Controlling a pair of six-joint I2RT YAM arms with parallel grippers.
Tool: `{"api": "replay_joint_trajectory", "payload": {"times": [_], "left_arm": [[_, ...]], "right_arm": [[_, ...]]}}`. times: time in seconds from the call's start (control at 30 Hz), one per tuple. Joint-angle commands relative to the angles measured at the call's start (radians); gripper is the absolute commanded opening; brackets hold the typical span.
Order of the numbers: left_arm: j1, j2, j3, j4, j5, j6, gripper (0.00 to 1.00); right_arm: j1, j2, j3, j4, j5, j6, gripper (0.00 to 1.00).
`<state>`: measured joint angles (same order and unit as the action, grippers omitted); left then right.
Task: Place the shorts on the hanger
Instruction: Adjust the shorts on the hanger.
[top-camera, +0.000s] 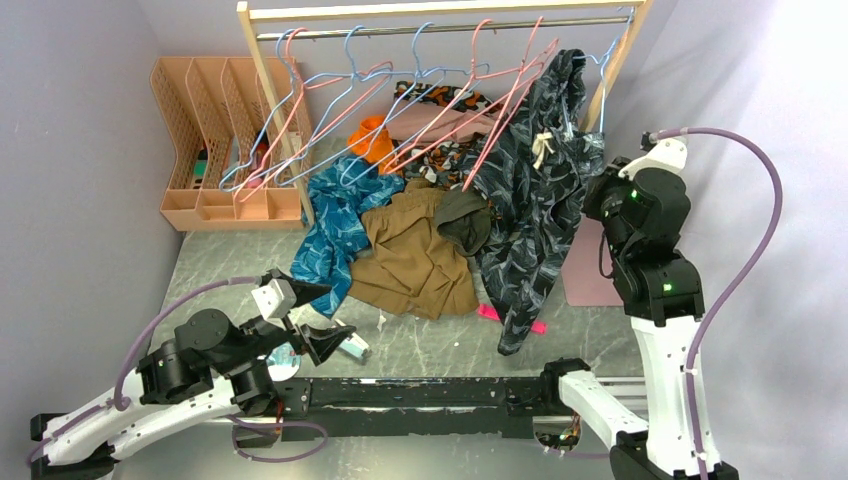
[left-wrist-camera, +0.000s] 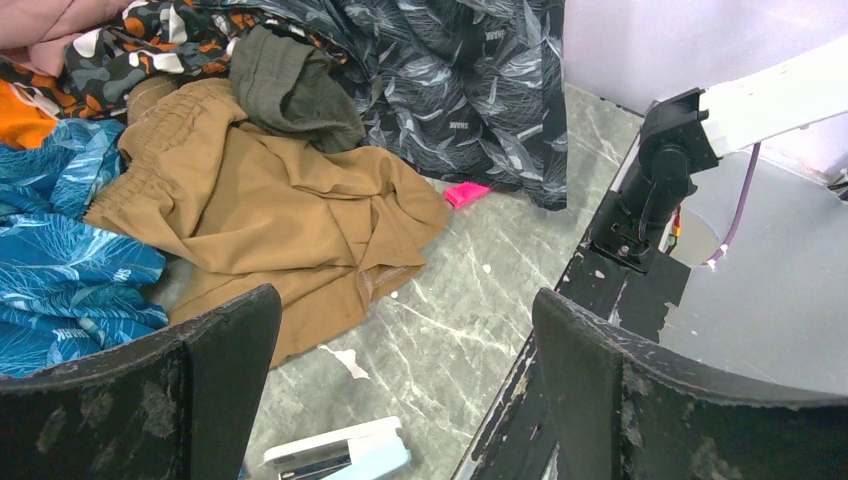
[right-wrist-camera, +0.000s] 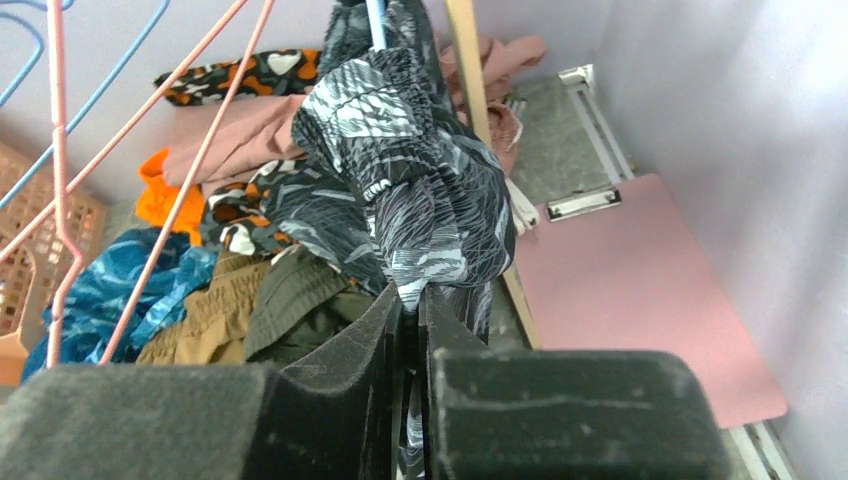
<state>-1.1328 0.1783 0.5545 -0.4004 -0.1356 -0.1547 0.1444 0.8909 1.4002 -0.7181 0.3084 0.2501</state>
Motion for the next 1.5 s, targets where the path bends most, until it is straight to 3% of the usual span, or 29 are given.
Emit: {"api": "replay_joint_trajectory", "payload": {"times": [0.0, 0.13, 0.3, 0.37, 0.47, 0.53, 0.57, 0.73, 1.07, 1.3, 1.47], "left_arm": [[0.006, 0.007, 0.007, 0.013, -0.019, -0.007, 1.00], [0.007, 0.007, 0.007, 0.013, -0.022, -0.008, 1.00], [0.007, 0.011, 0.007, 0.013, -0.022, -0.008, 1.00], [0.007, 0.014, 0.008, 0.014, -0.022, -0.008, 1.00], [0.006, 0.017, 0.008, 0.013, -0.023, -0.008, 1.00], [0.007, 0.019, 0.008, 0.013, -0.024, -0.009, 1.00], [0.007, 0.020, 0.009, 0.014, -0.024, -0.009, 1.00], [0.010, 0.029, 0.010, 0.015, -0.016, -0.006, 1.00], [0.015, 0.051, 0.015, 0.016, 0.006, -0.001, 0.99], [0.018, 0.043, 0.015, 0.014, -0.004, -0.007, 0.99], [0.021, 0.055, 0.016, 0.015, -0.001, -0.006, 0.99]], "right_arm": [[0.003, -0.016, -0.033, 0.057, -0.073, -0.022, 0.00], [0.002, 0.004, -0.038, -0.054, 0.126, 0.031, 0.00], [0.003, 0.010, -0.025, -0.139, 0.292, 0.071, 0.42], [0.002, 0.013, 0.001, -0.170, 0.315, 0.081, 0.54], [0.003, 0.020, 0.070, -0.241, 0.269, 0.104, 0.68], [0.003, 0.027, 0.115, -0.293, 0.176, 0.110, 0.91], [0.003, 0.036, 0.136, -0.332, 0.129, 0.121, 0.93], [0.003, 0.018, 0.089, -0.470, 0.012, 0.193, 0.94], [0.003, -0.155, -0.229, -0.365, 0.027, 0.311, 0.92], [0.003, -0.215, -0.438, -0.246, -0.053, 0.351, 0.74], [0.002, -0.200, -0.458, -0.210, -0.009, 0.365, 0.55]]}}
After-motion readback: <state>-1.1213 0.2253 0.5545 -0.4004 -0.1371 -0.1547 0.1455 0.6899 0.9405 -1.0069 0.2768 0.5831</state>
